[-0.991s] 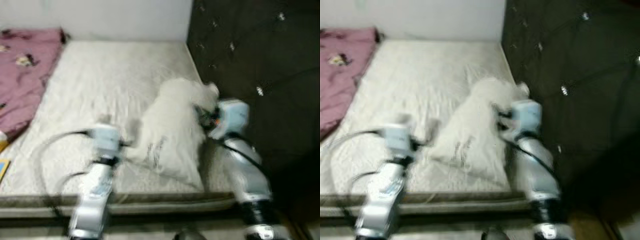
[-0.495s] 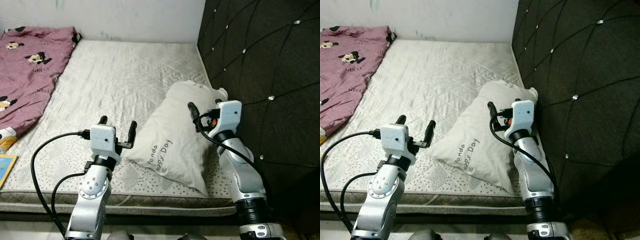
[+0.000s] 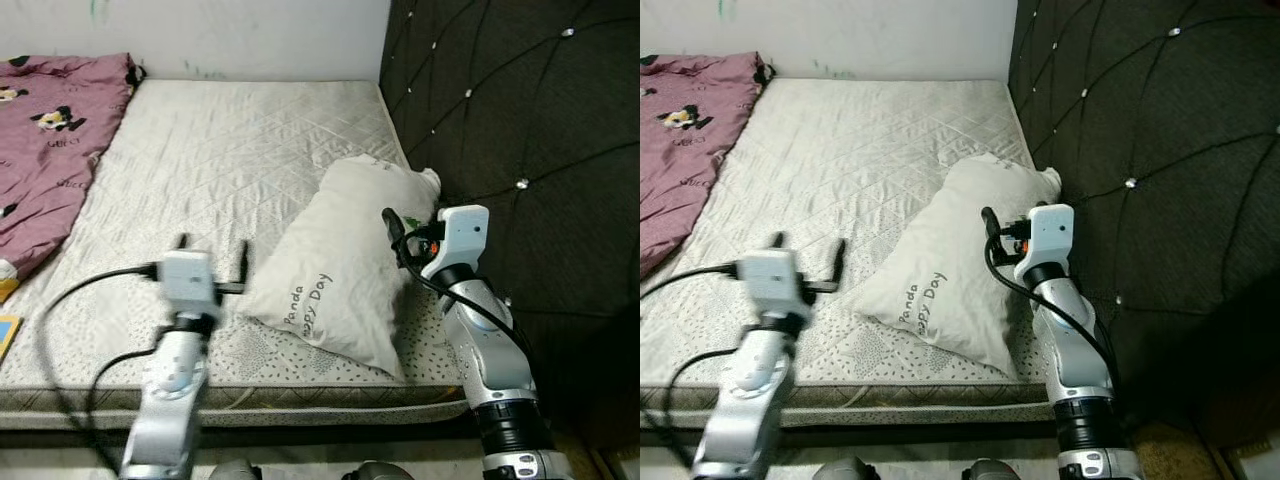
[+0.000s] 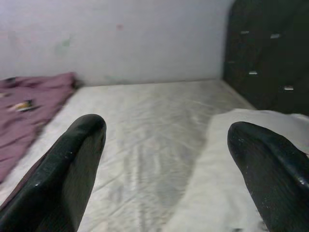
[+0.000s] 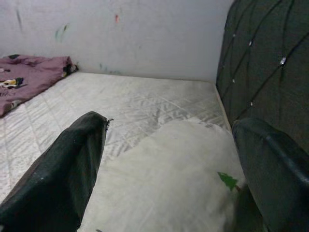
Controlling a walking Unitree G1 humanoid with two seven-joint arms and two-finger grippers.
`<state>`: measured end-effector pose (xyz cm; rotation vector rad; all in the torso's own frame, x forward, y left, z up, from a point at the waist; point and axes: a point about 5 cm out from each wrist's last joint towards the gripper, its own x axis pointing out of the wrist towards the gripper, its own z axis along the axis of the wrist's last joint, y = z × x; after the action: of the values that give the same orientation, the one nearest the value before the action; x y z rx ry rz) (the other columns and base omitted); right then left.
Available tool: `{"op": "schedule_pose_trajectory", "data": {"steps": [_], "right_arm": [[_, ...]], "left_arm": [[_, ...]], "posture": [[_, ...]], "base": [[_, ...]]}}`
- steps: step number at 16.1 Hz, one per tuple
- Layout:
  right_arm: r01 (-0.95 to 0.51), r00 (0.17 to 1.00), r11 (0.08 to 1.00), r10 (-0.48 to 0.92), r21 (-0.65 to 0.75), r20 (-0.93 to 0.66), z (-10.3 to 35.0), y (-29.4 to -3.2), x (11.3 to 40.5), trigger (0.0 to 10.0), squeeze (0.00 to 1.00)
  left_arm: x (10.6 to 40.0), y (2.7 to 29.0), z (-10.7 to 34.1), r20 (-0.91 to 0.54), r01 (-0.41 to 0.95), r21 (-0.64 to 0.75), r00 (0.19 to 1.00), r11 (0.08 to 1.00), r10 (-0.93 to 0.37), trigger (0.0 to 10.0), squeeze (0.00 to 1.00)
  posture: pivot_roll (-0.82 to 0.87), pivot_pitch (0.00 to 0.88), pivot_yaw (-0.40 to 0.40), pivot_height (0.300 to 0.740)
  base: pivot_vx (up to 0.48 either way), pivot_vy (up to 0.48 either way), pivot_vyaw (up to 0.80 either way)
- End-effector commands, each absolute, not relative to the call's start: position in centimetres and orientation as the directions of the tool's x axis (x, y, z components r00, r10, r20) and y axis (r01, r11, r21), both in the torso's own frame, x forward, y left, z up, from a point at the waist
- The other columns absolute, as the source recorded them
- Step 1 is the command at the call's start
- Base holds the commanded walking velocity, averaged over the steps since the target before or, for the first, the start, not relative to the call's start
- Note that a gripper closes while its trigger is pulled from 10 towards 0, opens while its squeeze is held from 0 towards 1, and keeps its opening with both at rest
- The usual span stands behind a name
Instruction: Clean up the room
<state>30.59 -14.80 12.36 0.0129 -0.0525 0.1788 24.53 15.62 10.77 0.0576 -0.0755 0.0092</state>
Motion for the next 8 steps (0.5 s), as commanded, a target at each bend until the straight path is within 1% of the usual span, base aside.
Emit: {"op": "schedule_pose_trajectory", "data": {"steps": [1,4,6,8], "right_arm": [[-0.138,0.988,0.99,0.135,0.027,0.076,13.1,-15.4,30.5,10.0,0.0],[-0.035,0.995,0.997,0.028,0.07,0.092,13.6,-17.0,29.9,10.0,0.0],[-0.038,0.997,0.997,0.033,0.068,0.071,13.1,-17.2,29.7,10.0,0.0],[-0.041,0.997,0.997,0.037,0.058,0.069,13.1,-17.1,29.8,10.0,0.0]], "left_arm": [[24.3,16.3,11.3,0.091,-0.043,0.072,0.995,0.997,0.036,10.0,0.0],[23.8,17.5,11.7,0.102,-0.099,0.085,0.991,0.991,0.09,10.0,0.0],[23.7,17.8,11.5,0.096,-0.113,0.083,0.99,0.99,0.105,10.0,0.0],[23.8,17.6,11.5,0.094,-0.101,0.085,0.991,0.991,0.093,10.0,0.0]], "posture": [[-0.01,0.0,-0.003,0.74],[0.0,0.0,0.002,0.74],[0.0,0.0,0.002,0.74],[0.0,0.0,0.002,0.74]], "base": [[0.0,0.0,0.0],[0.0,0.0,0.0],[0.0,0.0,0.0],[0.0,0.0,0.0]]}}
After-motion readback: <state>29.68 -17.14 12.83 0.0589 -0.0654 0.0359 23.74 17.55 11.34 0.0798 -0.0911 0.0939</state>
